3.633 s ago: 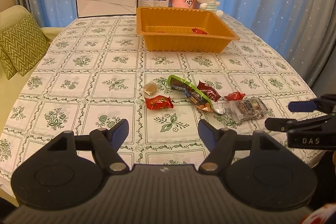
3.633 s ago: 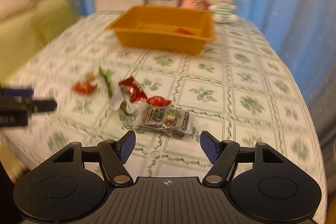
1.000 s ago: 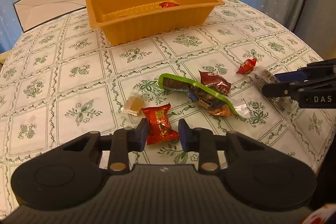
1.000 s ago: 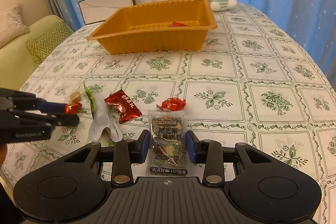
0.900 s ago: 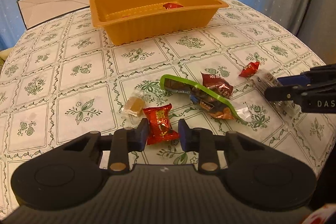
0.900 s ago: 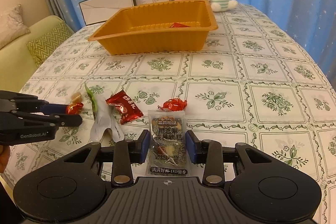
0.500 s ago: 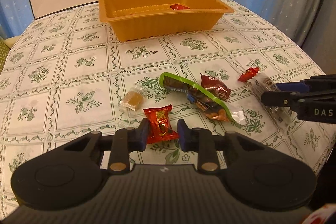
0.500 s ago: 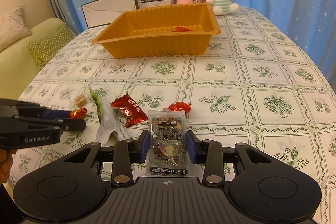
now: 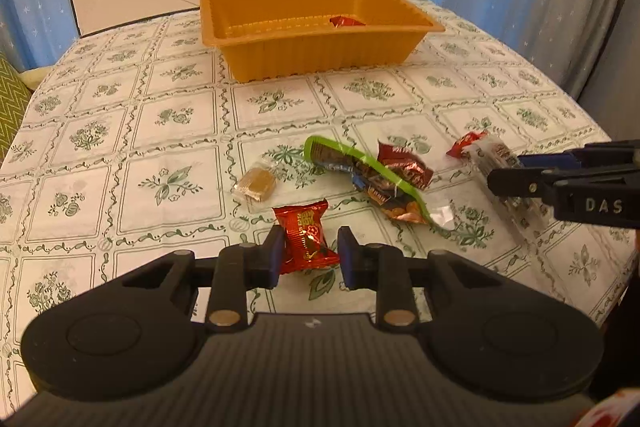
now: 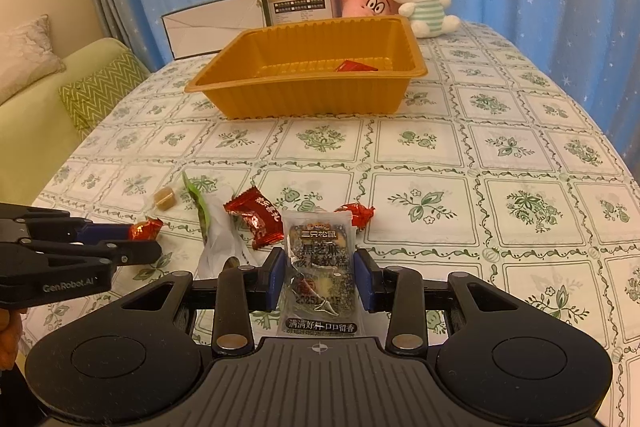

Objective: Organize snacks
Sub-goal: 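Carry the clear bag and red packet to the orange tray and open both grippers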

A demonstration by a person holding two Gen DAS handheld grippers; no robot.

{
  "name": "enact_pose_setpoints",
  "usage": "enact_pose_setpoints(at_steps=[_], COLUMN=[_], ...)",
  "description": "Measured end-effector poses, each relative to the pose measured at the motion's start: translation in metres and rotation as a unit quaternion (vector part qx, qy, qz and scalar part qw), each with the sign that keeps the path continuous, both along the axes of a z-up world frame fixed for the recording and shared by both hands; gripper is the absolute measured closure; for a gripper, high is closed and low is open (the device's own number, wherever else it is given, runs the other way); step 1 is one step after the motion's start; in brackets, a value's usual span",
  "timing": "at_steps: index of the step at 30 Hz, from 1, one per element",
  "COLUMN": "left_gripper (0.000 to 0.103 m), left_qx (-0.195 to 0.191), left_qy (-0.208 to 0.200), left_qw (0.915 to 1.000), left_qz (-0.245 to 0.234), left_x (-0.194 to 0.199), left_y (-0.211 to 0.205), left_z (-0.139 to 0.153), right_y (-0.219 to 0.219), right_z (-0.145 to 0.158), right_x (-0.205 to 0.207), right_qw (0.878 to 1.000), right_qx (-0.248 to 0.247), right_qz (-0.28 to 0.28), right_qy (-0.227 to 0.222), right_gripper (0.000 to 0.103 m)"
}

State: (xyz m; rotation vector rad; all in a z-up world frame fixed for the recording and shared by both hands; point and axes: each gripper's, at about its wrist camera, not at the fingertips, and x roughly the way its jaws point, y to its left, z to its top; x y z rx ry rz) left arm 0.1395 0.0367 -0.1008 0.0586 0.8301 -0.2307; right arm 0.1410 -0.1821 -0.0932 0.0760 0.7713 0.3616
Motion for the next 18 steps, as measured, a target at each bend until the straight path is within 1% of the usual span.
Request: enact_pose_setpoints(at_steps=[5, 10, 18], left_gripper=[0.078, 0.078, 0.078], left_qx=[-0.008, -0.023, -0.032], left_qy=[-0.020, -0.048, -0.086], left_qw=[0.9998, 0.9986, 0.9958], left_qz=[0.004, 0.011, 0.011], left_x=[0.001, 0.013, 0.050], left_y=[0.000, -0.002, -0.009], left_z=[0.020, 0.044, 0.078], right_y=[-0.001, 0.000, 0.001], right_z=[0.008, 0.027, 0.057], right_x=[-0.001, 0.004, 0.034], right_qw=[1.000, 0.999, 0.997], right_qx=[0.008, 0.023, 0.031], right_qz=[-0.003, -0.010, -0.023], right_qy=[-0.011, -0.031, -0.064], right_gripper=[0.065, 0.065, 0.065])
